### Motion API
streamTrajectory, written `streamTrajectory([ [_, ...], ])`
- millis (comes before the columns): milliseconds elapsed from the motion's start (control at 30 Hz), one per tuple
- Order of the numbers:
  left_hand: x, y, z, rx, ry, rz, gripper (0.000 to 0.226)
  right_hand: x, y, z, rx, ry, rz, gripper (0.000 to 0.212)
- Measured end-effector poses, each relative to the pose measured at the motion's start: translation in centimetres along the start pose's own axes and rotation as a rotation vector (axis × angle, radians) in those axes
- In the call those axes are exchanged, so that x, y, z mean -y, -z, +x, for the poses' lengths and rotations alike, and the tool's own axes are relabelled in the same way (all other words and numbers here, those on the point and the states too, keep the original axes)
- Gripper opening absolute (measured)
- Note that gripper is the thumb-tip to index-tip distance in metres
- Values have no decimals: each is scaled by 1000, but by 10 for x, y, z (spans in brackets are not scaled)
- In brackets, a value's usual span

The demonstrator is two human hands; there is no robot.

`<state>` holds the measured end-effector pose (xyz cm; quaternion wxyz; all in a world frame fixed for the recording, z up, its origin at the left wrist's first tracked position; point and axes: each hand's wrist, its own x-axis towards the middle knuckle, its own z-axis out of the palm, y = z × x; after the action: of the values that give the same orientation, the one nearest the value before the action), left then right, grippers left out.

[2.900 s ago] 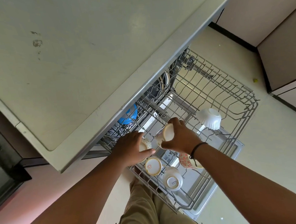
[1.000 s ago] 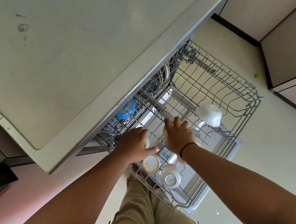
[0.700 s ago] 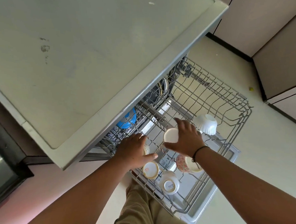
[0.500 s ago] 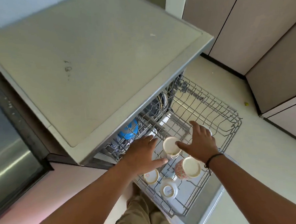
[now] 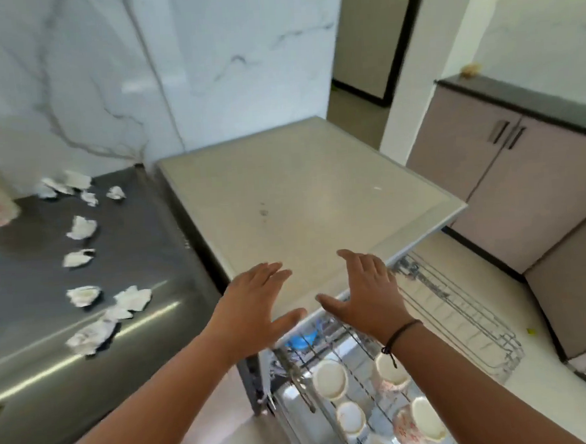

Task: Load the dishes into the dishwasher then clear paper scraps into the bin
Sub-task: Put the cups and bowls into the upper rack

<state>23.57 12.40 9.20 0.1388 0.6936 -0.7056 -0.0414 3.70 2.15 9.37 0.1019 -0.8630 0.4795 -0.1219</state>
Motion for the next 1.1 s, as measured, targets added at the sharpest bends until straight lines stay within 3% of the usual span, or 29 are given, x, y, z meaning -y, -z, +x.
streamTrajectory([
  [400, 252, 98, -176, -53, 522, 76, 89, 307, -76, 69, 76, 356, 52, 85],
  [500, 293, 107, -202, -56, 628, 70, 95, 352, -92, 78, 130, 423, 48, 85],
  [667, 345, 101, -212, -49, 761, 105, 87, 401, -110, 114, 215, 485, -8, 76],
  [867, 383, 93, -204, -35, 817, 69, 93, 462, -142, 173, 322, 458, 51, 81],
  [1100, 403, 89, -189, -120, 771, 69, 90, 543, -191, 264, 257, 287, 539, 94],
])
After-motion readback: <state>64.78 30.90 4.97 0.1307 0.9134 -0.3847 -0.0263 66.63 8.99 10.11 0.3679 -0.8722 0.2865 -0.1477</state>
